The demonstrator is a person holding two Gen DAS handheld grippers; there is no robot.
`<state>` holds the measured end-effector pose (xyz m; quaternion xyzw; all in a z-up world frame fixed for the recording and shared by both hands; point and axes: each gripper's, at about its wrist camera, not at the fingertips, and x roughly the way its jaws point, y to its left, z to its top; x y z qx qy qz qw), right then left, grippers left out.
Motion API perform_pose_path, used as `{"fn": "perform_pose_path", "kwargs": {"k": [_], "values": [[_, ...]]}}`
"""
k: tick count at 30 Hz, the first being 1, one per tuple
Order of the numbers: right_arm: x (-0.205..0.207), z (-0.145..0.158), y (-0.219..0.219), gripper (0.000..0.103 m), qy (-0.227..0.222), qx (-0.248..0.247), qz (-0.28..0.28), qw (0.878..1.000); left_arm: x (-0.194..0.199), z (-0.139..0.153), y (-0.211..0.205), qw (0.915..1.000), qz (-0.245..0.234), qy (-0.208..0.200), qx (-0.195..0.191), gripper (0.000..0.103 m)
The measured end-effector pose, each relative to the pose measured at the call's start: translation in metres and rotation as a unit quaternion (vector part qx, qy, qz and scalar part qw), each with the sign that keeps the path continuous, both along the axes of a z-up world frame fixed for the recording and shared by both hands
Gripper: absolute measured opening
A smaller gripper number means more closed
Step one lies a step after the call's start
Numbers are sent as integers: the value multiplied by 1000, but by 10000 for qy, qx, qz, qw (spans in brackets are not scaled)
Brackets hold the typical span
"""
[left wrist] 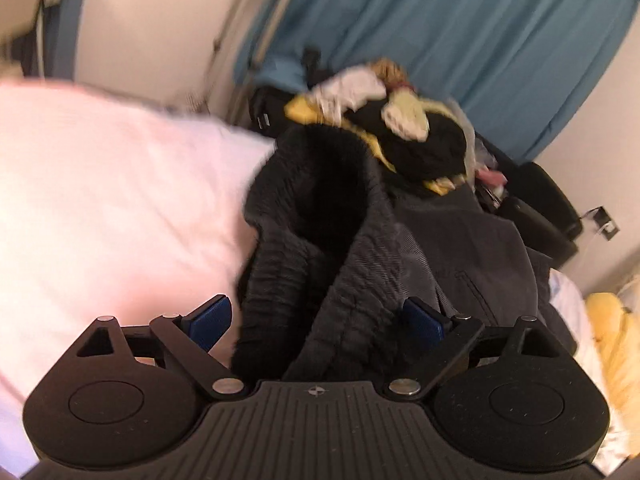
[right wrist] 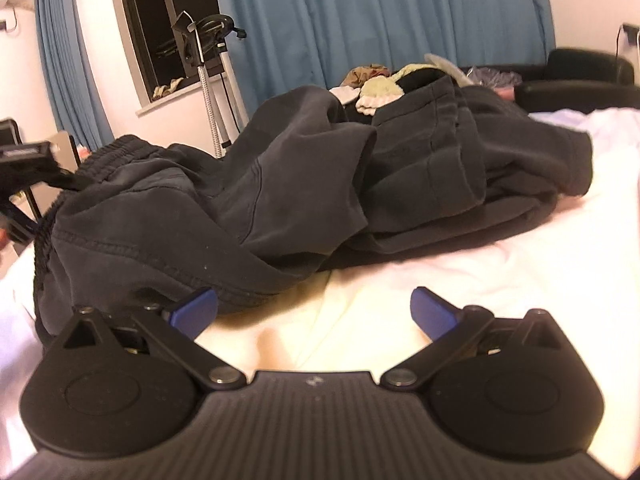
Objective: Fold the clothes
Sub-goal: 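Pull the waistband with the left tool to spread the sweatpants flat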
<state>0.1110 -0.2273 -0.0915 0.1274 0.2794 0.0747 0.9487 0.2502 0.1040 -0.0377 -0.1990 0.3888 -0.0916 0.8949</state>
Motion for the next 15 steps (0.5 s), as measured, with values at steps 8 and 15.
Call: {"fn": "perform_pose_path", "kwargs": {"k": [8, 15], "values": [[18, -17, 1, 103, -190, 128, 246, 9994, 33, -27, -18, 9979, 361, 450, 302, 30], [9, -3, 1, 103, -631, 63, 165, 9978, -17, 41, 3, 9932, 966, -502, 420, 21]]}}
